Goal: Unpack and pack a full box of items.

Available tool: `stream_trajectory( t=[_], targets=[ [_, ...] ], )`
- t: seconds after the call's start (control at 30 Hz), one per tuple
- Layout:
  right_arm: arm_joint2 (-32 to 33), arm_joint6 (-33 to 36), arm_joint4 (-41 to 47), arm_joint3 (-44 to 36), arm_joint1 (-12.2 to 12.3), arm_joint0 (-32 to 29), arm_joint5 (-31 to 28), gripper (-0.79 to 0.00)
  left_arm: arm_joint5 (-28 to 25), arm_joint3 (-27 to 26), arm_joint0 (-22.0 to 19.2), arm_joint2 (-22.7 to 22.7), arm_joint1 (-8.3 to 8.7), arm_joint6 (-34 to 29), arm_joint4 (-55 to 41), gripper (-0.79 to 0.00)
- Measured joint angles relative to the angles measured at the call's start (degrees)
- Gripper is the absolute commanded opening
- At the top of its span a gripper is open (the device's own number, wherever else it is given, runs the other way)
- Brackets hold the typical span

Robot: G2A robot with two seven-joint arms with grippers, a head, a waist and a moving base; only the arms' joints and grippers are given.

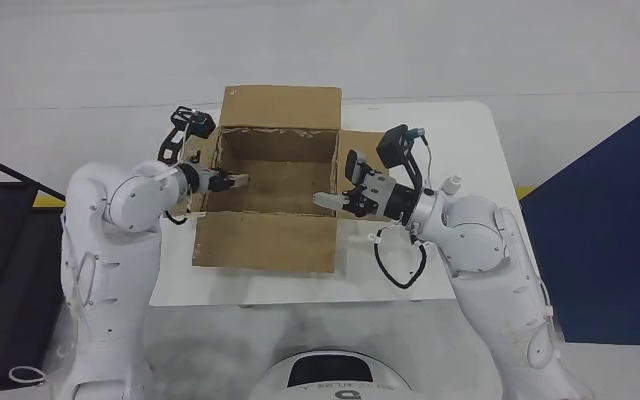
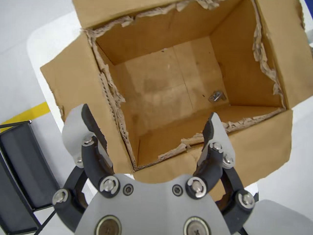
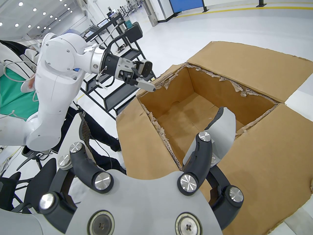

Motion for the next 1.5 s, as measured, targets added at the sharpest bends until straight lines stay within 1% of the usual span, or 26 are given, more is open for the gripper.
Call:
stream_trajectory(
  t=[0.1, 0.27, 0.37, 0.5, 0.67, 0.8, 0.87, 0.93, 1.0, 1.07, 1.17, 1.33, 1.4, 1.5],
  targets=[
    [0.0, 0.0, 0.0, 0.0, 0.0, 0.0, 0.0, 0.000, -1.2, -1.3, 1.4, 1.1, 0.21, -1.0, -2.3, 0.000],
    [0.0, 0.0, 0.0, 0.0, 0.0, 0.0, 0.0, 0.000, -1.0, -2.9, 3.2, 3.3, 0.60, -3.3, -3.0, 0.000],
    [0.0, 0.0, 0.0, 0.0, 0.0, 0.0, 0.0, 0.000, -1.6, -2.3, 4.0, 4.7, 0.85, -2.5, -1.0, 0.000],
    [0.0, 0.0, 0.0, 0.0, 0.0, 0.0, 0.0, 0.000, -1.4, -1.9, 4.3, 5.6, 1.08, -3.8, -4.0, 0.000],
    [0.0, 0.0, 0.0, 0.0, 0.0, 0.0, 0.0, 0.000, -0.9, -3.1, 4.5, 5.1, 1.57, -7.0, -9.6, 0.000],
    [0.0, 0.0, 0.0, 0.0, 0.0, 0.0, 0.0, 0.000, -1.0, -3.2, 4.9, 4.9, 2.31, -7.2, -14.0, 0.000],
    [0.0, 0.0, 0.0, 0.0, 0.0, 0.0, 0.0, 0.000, -1.1, -3.6, 5.0, 4.5, 2.97, -7.2, -16.4, 0.000],
    [0.0, 0.0, 0.0, 0.0, 0.0, 0.0, 0.0, 0.000, -0.2, -4.8, 4.4, 2.7, 3.59, -6.9, -15.8, 0.000],
    [0.0, 0.0, 0.0, 0.0, 0.0, 0.0, 0.0, 0.000, 0.9, -5.0, 3.8, 1.6, 3.89, -4.8, -12.0, 0.000],
    [0.0, 0.0, 0.0, 0.0, 0.0, 0.0, 0.0, 0.000, 1.8, -3.7, 3.6, 2.4, 3.94, -1.3, -7.8, 0.000],
    [0.0, 0.0, 0.0, 0.0, 0.0, 0.0, 0.0, 0.000, 2.0, -0.3, 2.4, 4.6, 3.94, 0.9, -7.4, 0.000],
    [0.0, 0.0, 0.0, 0.0, 0.0, 0.0, 0.0, 0.000, 2.1, 4.4, 0.7, 9.0, 3.89, 1.7, -5.7, 0.000],
    [0.0, 0.0, 0.0, 0.0, 0.0, 0.0, 0.0, 0.000, 2.0, 5.0, 0.6, 10.1, 3.92, 1.4, -5.7, 0.000],
    [0.0, 0.0, 0.0, 0.0, 0.0, 0.0, 0.0, 0.000, 0.9, 5.0, 0.7, 11.3, 4.11, -0.7, -6.4, 0.000]
  ],
)
